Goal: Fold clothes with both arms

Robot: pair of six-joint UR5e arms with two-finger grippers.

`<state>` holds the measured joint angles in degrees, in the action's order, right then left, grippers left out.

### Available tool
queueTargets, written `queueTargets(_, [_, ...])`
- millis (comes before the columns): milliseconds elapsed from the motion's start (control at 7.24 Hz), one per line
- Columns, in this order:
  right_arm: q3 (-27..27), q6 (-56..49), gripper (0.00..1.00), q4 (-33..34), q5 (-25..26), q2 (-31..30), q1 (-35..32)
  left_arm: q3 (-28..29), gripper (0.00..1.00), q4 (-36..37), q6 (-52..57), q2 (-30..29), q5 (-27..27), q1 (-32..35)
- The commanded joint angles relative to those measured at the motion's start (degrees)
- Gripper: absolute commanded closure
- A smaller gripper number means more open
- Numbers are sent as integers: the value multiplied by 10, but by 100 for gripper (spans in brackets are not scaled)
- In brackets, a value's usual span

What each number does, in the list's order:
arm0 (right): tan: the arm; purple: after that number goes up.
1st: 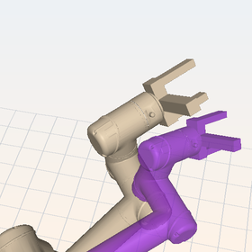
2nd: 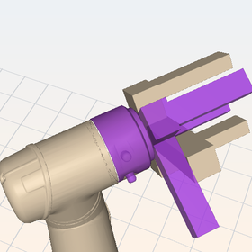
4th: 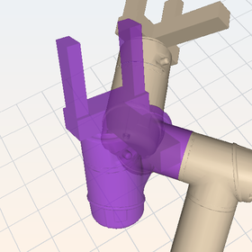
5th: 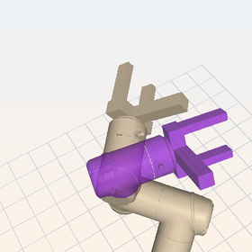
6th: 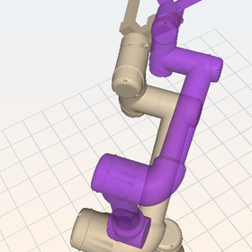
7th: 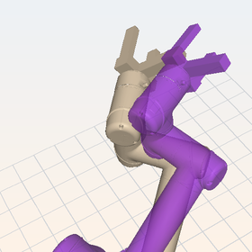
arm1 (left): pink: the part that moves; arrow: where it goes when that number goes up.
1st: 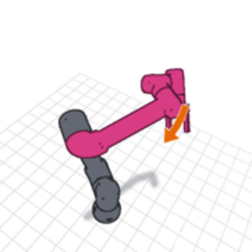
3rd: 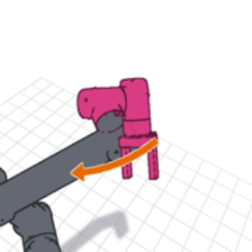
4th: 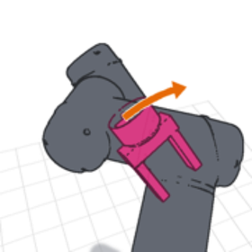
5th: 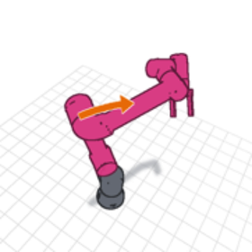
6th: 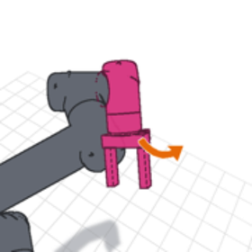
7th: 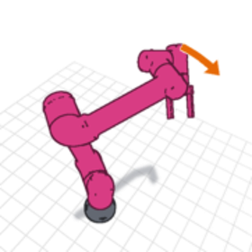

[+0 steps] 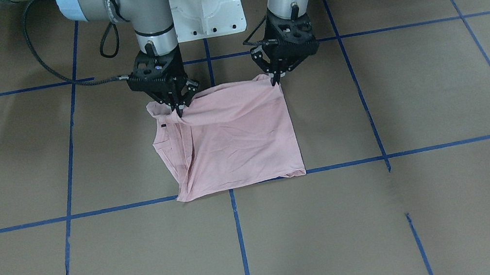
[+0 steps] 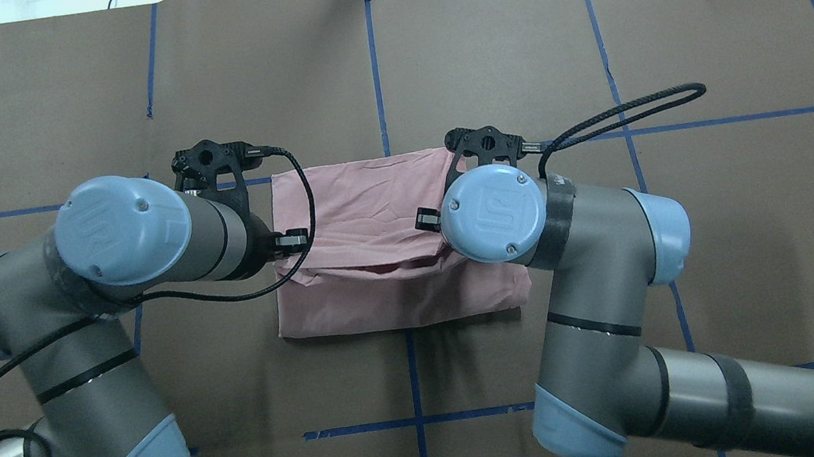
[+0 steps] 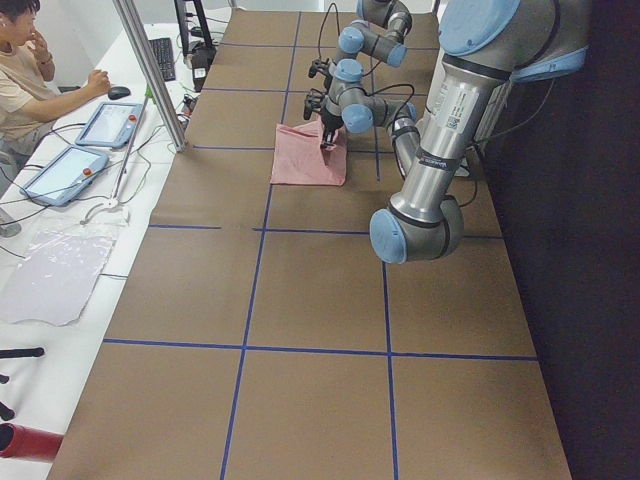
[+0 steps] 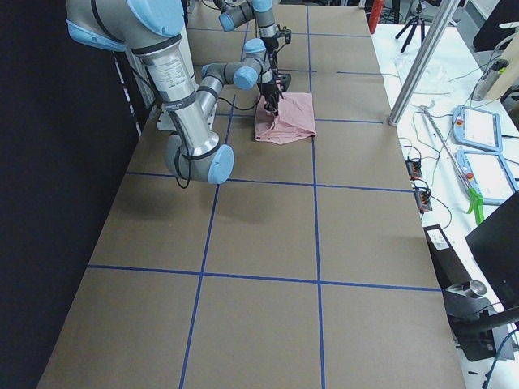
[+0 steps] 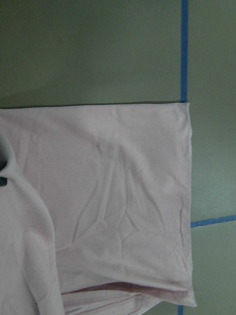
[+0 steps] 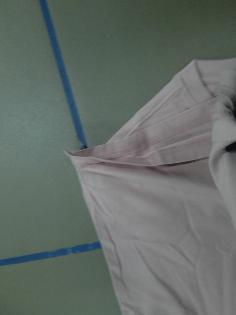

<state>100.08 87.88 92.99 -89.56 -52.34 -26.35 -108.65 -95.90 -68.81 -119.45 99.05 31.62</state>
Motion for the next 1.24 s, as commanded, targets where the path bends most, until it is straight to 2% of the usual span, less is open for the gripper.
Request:
queueTargets(0, [-227, -93, 49, -110, -71, 97, -91, 213, 74, -106, 86, -78, 3, 98])
queueTargets(138, [-346, -172, 0, -173, -96, 155, -134, 343, 1, -210, 174, -113, 14, 143])
queueTargets(276, [-354, -214, 0, -177, -162, 161, -173, 356, 0, -224, 234, -112, 81, 183])
queueTargets(414, [-347, -238, 0, -175, -213, 159, -200, 345, 0, -223, 255, -106, 128, 196])
queueTargets(552, [-340, -269, 0, -172, -247, 156, -220, 319, 0, -227, 256, -84, 132, 196])
queueTargets(828, [-294, -290, 0, -171, -267, 114, -242, 246, 0, -222, 293, -37, 136, 213])
queueTargets(966, [-252, -332, 0, -170, -271, 68, -254, 223, 0, -222, 333, -9, 158, 236])
queueTargets(1104, [-215, -391, 0, -170, -297, 15, -285, 209, 0, -220, 403, 14, 185, 278])
